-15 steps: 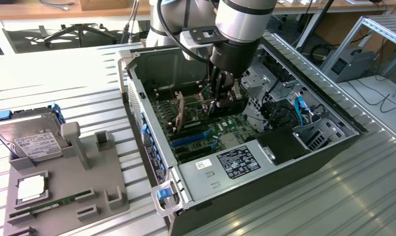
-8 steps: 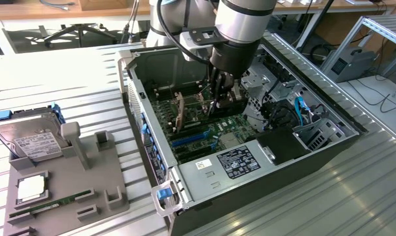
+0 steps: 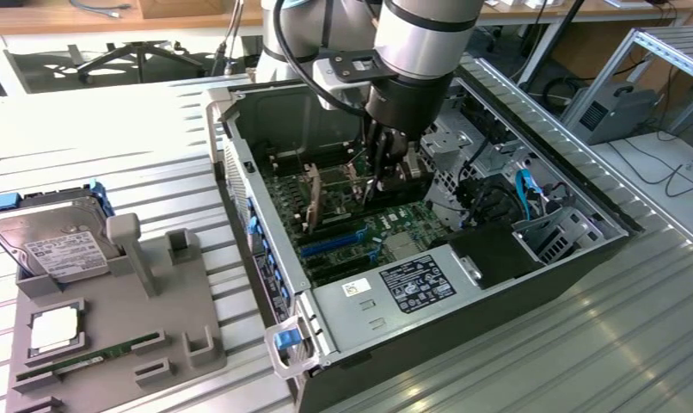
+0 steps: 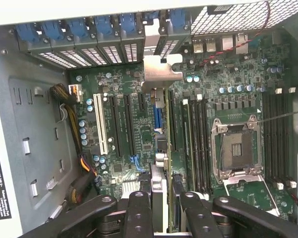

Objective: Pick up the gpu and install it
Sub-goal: 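Insert the gpu into the slot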

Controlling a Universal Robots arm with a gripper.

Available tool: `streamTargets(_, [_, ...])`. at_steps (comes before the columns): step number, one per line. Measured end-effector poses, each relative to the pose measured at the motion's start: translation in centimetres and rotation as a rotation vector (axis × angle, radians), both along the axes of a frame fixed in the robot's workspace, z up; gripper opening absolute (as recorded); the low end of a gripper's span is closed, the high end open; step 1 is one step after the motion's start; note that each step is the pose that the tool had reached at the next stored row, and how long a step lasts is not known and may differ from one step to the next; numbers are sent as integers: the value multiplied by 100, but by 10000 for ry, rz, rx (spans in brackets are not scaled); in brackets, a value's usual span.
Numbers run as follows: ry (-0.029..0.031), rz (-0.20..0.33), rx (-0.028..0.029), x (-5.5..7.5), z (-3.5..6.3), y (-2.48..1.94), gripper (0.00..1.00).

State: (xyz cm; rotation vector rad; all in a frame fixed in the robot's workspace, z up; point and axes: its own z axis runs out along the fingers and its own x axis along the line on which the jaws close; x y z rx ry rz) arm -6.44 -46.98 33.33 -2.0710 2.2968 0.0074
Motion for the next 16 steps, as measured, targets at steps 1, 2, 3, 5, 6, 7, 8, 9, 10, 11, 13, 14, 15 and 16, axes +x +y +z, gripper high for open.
streamTargets(1, [0, 0, 0, -3, -1, 0, 27])
streamTargets(2, [0, 0, -1, -5, -3, 0, 27])
streamTargets(3, [0, 0, 0, -9, -5, 0, 27])
streamTargets(5, [0, 0, 0, -21, -9, -1, 27])
streamTargets(6, [0, 0, 0, -26, -12, -1, 27])
streamTargets(7, [0, 1, 0, -28, -13, -1, 27])
streamTargets(8, [0, 1, 0, -30, -14, -1, 27])
streamTargets(9, [-1, 0, 0, -34, -16, -1, 27])
streamTargets(10, [0, 1, -1, -37, -17, -2, 27])
streamTargets(11, [0, 0, 0, -39, -18, -2, 27])
streamTargets(13, [0, 0, 0, -43, -21, -2, 27])
streamTargets(14, [0, 0, 0, -46, -22, -3, 27])
streamTargets(15, [0, 0, 0, -48, -23, -3, 27])
streamTargets(16, [0, 0, 0, -49, -24, -3, 27])
